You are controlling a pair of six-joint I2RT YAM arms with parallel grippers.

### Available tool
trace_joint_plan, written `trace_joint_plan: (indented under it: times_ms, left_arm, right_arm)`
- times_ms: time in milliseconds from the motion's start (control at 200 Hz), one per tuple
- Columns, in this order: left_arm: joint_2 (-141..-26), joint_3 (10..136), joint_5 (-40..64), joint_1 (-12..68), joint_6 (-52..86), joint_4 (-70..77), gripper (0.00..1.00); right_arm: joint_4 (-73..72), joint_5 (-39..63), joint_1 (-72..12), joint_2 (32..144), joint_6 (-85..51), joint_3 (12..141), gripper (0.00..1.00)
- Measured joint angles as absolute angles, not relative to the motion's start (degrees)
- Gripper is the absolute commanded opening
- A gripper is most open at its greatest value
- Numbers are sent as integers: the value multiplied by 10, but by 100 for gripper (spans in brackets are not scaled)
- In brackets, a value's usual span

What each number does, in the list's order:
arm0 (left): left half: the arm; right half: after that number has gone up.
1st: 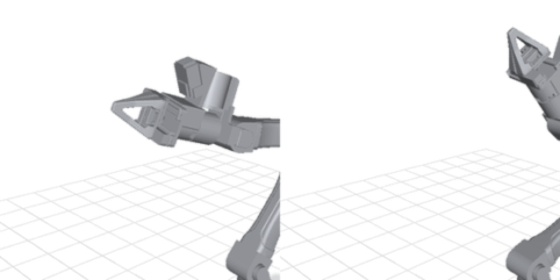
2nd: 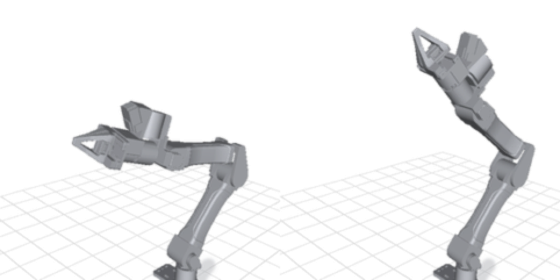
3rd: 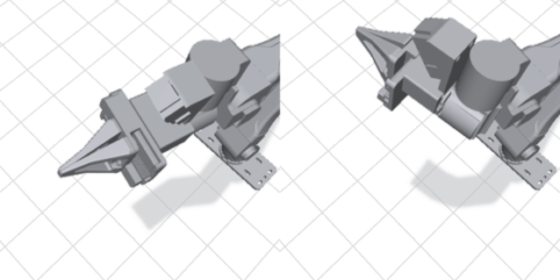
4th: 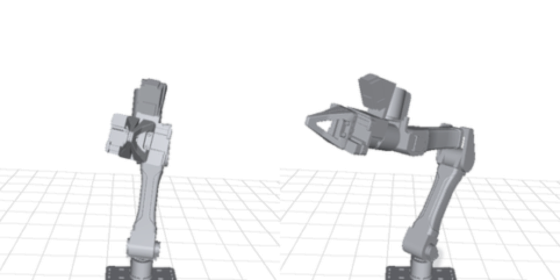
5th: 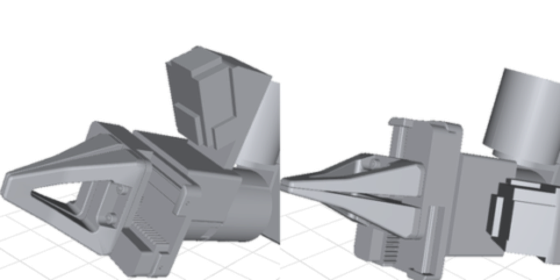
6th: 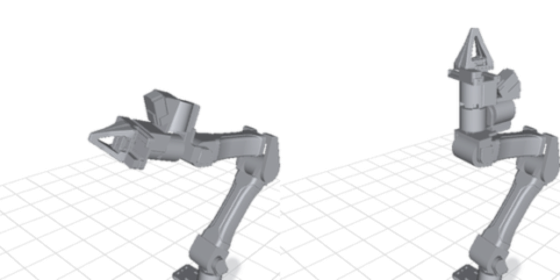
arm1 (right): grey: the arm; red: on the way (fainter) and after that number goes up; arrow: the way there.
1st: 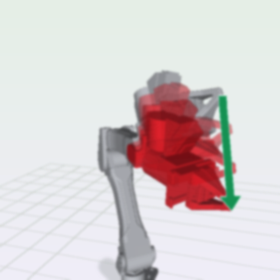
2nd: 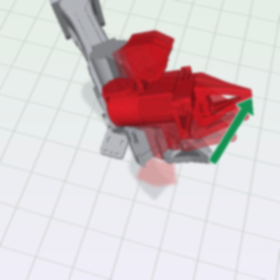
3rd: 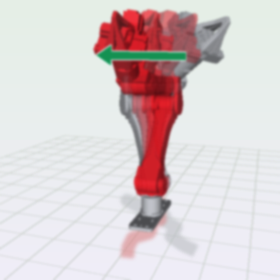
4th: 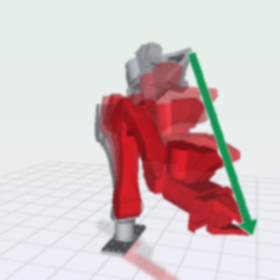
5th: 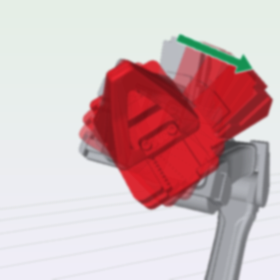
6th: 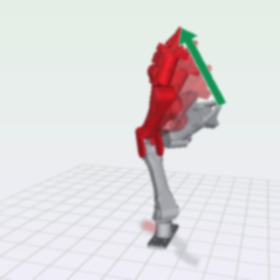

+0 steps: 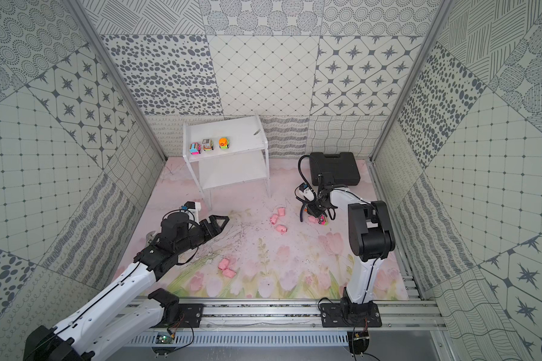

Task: Organize plastic toys on shelves
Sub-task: Pick up the plastic toy at the center of the board.

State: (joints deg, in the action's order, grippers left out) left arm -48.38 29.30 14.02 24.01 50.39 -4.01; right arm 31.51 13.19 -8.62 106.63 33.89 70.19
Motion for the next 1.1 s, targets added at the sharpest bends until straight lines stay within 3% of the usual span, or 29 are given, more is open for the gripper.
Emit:
trace_joint_plan:
  times_ms: [310, 530, 815, 1096]
  left_arm:
    - [-559, 330, 232, 254, 546, 37, 83]
    - [-613, 343, 275, 275, 570, 95, 83]
    - [-645, 336, 277, 344, 553, 164, 90]
    - [-677, 347, 147, 510, 331, 215, 96]
  right_arm:
    - [292, 140, -86, 842, 338, 628, 29]
    - [282, 206, -86, 794, 293, 581, 29]
    - [163, 351, -109, 692, 57, 520, 29]
    - [25, 375, -197, 657, -192, 450, 29]
